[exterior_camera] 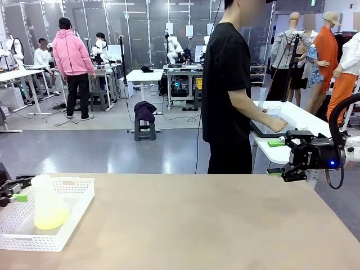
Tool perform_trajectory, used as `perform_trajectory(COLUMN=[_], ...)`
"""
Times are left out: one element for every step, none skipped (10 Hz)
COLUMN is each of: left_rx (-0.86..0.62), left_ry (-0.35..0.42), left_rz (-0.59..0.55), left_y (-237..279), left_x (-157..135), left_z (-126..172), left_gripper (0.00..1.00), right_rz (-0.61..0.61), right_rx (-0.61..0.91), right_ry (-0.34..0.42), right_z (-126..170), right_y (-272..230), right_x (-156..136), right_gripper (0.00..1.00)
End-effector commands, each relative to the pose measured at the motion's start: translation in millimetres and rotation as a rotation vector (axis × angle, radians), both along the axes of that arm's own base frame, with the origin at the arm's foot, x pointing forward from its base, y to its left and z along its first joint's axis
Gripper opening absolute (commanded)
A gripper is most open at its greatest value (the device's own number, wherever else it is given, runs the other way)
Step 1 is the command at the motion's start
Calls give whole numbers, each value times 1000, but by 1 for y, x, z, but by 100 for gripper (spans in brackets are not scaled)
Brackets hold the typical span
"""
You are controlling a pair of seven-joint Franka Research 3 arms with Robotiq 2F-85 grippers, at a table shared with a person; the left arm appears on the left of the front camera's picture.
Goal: Prepare the solutions needed for the experiment.
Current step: When the human places the Big flask in the center of the table, pick up the Big flask and place it in the left Organizing basket.
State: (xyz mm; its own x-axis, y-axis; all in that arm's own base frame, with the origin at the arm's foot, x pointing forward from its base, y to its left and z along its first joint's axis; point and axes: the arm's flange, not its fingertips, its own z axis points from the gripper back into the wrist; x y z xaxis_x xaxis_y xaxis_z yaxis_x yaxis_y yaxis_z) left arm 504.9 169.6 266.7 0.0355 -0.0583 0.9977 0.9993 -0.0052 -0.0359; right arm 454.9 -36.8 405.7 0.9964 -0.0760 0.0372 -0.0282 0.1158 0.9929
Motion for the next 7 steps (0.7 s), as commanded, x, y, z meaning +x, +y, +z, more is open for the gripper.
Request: perform_trajectory(left_rx=[6,-23,-48,-57,-74,-84,-88], left_ry=[36,77,199,296,332,384,492], left_rz=[8,27,83,102,112,83,102], left_y=[16,21,20,19,19,19,13], left_x=[-11,-17,-25,-37,-41,-41,-49], left_z=[14,22,33,50,61,67,85], left_gripper=[100,100,100,100,100,100,100], right_rz=[3,3,3,3,3,3,3], right_rx=[2,2,2,2,2,2,2], right_ry=[-10,-10,-10,-10,-10,-10,-10], right_z=[2,2,2,2,2,2,2], right_y=[0,0,0,0,0,0,0], right_x=[0,0,0,0,0,0,0], right_gripper=[100,100,100,100,100,100,100])
